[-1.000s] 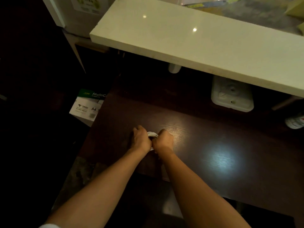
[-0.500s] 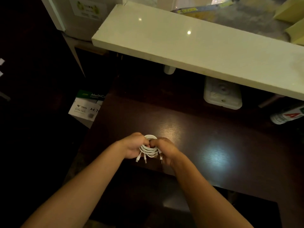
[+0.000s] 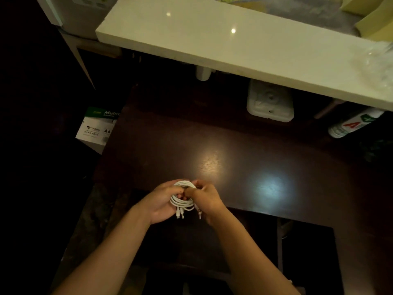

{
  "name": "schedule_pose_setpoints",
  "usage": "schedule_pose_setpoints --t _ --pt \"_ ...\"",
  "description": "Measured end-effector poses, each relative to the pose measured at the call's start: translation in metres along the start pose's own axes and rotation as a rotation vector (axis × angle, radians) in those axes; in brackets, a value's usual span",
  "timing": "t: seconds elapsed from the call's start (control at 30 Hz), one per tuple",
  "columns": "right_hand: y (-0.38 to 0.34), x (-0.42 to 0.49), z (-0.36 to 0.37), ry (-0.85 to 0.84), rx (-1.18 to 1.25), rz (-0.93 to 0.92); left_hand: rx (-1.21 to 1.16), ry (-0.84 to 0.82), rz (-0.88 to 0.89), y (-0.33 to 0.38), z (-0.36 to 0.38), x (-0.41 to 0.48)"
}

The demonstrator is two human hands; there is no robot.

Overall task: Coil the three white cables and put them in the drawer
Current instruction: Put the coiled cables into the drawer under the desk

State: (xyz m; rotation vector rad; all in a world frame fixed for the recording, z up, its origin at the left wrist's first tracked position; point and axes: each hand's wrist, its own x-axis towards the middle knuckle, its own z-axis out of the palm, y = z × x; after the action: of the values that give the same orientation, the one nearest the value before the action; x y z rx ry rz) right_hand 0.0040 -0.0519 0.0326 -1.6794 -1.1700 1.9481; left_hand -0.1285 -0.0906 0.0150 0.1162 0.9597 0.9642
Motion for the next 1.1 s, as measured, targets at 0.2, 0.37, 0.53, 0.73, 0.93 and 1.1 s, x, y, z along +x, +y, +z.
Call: schedule_pose_setpoints --t 0.2,0.37,0.53,0.73,0.93,1.1 --pt "0.038 -0.024 -0.018 -0.003 -0.162 0.05 -0.008 -0.024 -0.004 -0.058 0.011 -0.016" --pt "0.069 -0.042 -0.054 -0.046 0.056 0.211 -0.043 0.039 -0.065 -0.105 0.017 -0.015" --pt "0.105 -0.052 -0.067 0.064 0.385 0.411 -0.079 0.259 -0.128 -0.143 0.052 -0.001" --pt "0.122 -0.033 -0.062 0.342 0.512 0.373 -0.161 0.625 0.021 -0.172 0.088 0.029" --pt "0.15 0.051 -0.058 0.387 0.502 0.411 -0.244 0.675 0.021 -0.173 0.045 0.102" --pt "0.214 0.104 -0.047 0.436 0.387 0.495 0.043 0.761 -0.135 -0.205 0.0 0.148"
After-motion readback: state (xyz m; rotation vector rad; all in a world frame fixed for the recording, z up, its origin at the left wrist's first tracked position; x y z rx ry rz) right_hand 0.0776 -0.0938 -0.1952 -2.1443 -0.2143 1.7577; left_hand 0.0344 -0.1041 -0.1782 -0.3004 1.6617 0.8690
